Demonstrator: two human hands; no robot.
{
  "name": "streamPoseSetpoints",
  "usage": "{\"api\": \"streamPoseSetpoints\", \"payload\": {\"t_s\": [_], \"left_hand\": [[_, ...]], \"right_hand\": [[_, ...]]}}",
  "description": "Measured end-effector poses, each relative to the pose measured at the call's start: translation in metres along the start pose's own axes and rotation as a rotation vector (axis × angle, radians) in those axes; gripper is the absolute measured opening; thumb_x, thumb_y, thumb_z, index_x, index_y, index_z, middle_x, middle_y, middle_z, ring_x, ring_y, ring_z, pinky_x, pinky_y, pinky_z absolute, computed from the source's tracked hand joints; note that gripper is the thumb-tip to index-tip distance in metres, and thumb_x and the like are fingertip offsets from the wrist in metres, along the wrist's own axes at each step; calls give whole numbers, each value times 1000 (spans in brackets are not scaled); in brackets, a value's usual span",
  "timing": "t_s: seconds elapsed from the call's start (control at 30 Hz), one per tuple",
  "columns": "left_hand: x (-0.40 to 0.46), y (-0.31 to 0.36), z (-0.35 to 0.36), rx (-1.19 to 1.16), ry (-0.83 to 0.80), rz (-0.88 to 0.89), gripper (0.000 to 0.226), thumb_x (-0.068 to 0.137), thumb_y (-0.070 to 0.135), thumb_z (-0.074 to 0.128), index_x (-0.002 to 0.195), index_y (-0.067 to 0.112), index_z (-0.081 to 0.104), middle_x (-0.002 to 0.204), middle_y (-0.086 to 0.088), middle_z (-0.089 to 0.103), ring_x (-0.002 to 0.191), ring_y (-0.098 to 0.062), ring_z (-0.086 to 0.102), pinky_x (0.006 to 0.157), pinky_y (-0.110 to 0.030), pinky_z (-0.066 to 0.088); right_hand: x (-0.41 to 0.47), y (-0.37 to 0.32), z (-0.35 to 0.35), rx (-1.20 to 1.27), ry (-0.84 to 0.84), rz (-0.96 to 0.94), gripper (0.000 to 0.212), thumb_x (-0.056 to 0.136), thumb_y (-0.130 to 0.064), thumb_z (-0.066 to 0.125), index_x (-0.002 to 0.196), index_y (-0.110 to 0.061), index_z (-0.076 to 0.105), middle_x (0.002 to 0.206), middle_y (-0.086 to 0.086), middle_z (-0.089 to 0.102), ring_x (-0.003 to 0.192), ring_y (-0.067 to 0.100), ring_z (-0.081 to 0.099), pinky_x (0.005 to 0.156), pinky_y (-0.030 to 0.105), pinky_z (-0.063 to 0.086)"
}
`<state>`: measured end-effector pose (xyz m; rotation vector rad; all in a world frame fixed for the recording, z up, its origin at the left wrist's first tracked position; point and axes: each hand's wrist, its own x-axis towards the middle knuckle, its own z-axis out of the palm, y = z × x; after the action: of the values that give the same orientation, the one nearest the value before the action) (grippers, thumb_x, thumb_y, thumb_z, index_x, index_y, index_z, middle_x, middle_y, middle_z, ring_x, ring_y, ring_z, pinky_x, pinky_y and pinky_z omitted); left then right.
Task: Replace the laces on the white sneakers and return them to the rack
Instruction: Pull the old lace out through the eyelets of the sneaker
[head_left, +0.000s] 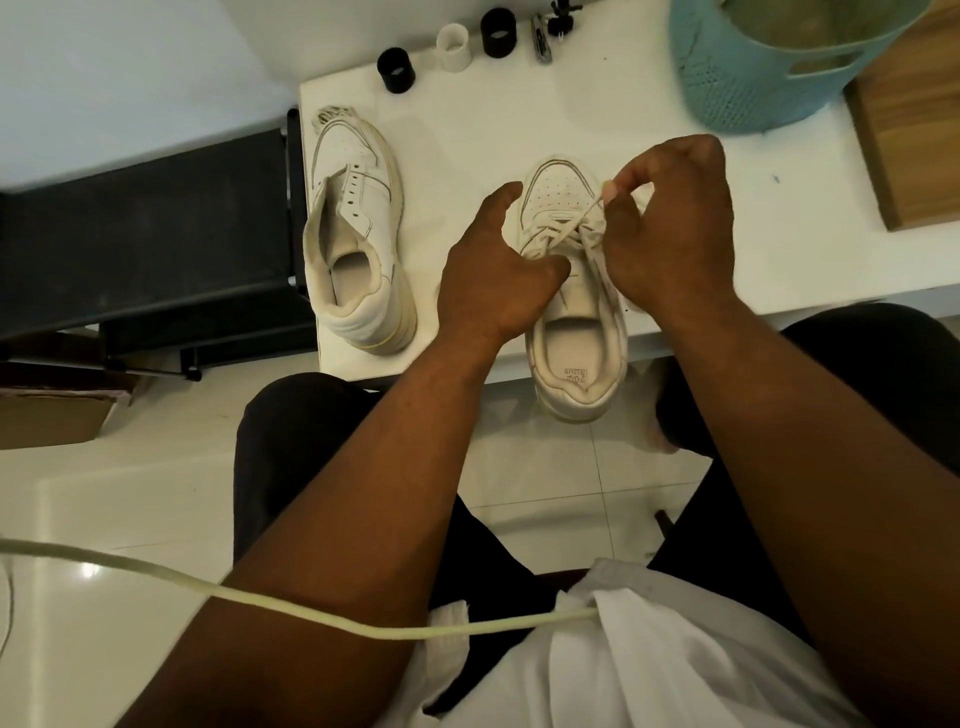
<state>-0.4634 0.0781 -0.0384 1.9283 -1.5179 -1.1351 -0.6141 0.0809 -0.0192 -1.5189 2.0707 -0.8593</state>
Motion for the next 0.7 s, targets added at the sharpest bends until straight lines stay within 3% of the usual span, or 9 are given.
{"api": "streamPoseSetpoints", "payload": {"t_s": [0.1,0.17,0.27,0.33,0.43,0.53,0.57,0.63,0.7], "left_hand": [[-1,1,1,-34,28,-28,93,52,53,60,143,41,47,110,-8,74,90,-28,70,89,-43,58],[-2,1,0,-45,40,-31,93,51,54,60,143,41,48,115,-8,73,92,-30,69,90,-46,57],[-2,2,0,-54,34,-29,97,48,59,60,143,40,48,119,-1,72,103,-34,69,90,-46,57],[-3,2,2,-58,24,-35,96,49,60,61,142,40,48,115,-5,73,103,-35,69,90,-47,58],[-3,3,1,-68,5,-55,96,47,57,60,142,42,48,112,-7,74,99,-31,71,90,-46,58],[-4,4,0,-69,-6,-60,94,48,54,62,141,43,49,112,1,74,92,-24,70,89,-43,58],[-4,5,-1,-69,-11,-60,93,50,53,63,141,42,49,112,4,73,90,-22,70,89,-42,58],[-4,5,-1,-80,-11,-63,92,51,53,64,141,41,49,110,3,74,88,-22,69,88,-42,59],[-5,4,0,-83,-2,-61,94,49,58,63,140,41,50,111,-2,74,95,-27,71,88,-44,59]], "right_hand": [[-4,2,7,-55,-228,-94,27,82,-23,75,108,-26,69,131,2,48,116,12,53,86,6,34],[-7,0,11,-112,-347,-117,24,79,-24,77,103,-27,73,129,2,51,115,16,57,91,18,40],[-7,0,10,-138,-282,-116,9,85,-22,74,94,-22,75,127,3,55,113,19,58,92,25,44],[-7,0,9,-147,-230,-115,4,88,-20,71,91,-20,72,125,4,55,110,19,57,88,22,42],[-3,2,6,-41,-105,-42,5,90,-20,68,87,-25,67,118,0,57,100,6,52,79,1,31],[5,6,2,58,31,33,4,90,-25,67,89,-30,67,114,-4,58,103,4,55,83,2,32],[6,7,2,46,28,31,6,90,-28,68,96,-29,69,118,-4,58,107,4,56,84,1,31],[3,8,4,22,-84,-19,34,86,-27,72,120,-28,68,131,-1,55,115,0,49,84,-6,25],[-2,6,8,15,-211,-67,46,82,-22,76,127,-29,67,142,0,48,124,5,48,91,-3,26]]}}
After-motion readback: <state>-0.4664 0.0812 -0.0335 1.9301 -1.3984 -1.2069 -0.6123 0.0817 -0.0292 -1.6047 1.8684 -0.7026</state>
